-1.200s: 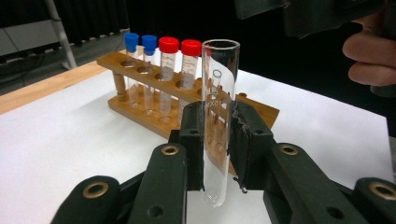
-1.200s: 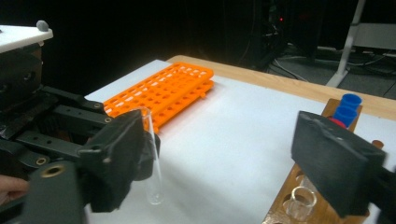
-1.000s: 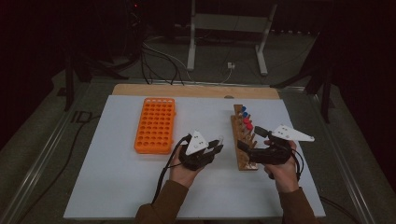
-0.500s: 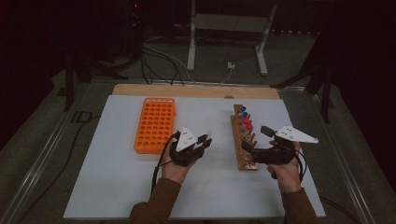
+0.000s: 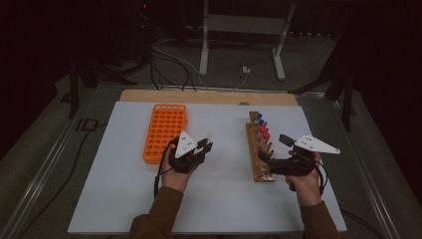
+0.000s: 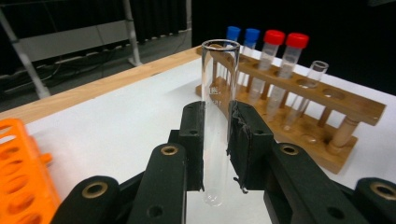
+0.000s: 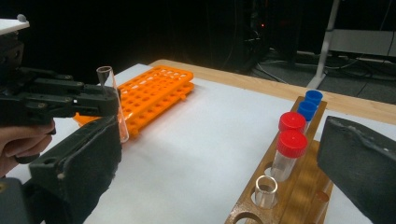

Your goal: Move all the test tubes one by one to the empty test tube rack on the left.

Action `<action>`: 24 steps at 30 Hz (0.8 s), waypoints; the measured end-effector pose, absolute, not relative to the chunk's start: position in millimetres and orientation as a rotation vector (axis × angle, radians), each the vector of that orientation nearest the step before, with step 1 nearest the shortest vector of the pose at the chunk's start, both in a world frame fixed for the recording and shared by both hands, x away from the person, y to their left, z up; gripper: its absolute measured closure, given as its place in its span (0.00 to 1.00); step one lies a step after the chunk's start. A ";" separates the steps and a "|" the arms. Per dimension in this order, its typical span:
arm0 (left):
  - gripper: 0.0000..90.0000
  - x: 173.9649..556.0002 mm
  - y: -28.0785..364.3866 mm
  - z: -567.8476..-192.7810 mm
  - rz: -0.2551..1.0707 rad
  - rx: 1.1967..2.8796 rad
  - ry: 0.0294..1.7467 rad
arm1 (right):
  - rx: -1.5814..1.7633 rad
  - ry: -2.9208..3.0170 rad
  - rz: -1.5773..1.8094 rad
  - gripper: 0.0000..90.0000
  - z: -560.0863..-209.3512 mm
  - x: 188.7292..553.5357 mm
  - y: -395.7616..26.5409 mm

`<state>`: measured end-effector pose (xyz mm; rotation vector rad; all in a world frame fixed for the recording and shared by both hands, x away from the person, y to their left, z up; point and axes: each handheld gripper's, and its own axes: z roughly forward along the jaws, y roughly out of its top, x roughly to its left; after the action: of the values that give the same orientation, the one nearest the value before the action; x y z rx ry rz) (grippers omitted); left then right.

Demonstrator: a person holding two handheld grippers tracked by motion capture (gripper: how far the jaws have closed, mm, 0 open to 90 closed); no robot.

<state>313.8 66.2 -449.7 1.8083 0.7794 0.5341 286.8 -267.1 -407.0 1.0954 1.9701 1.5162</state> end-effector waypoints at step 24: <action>0.85 329.7 111.3 -460.4 0.662 1.767 0.932 | 1.090 1.965 1.527 0.01 -407.3 285.8 -267.6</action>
<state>329.7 111.3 -460.4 1.7668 0.9319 0.6622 285.8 -267.6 -407.3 1.0895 1.9647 1.5270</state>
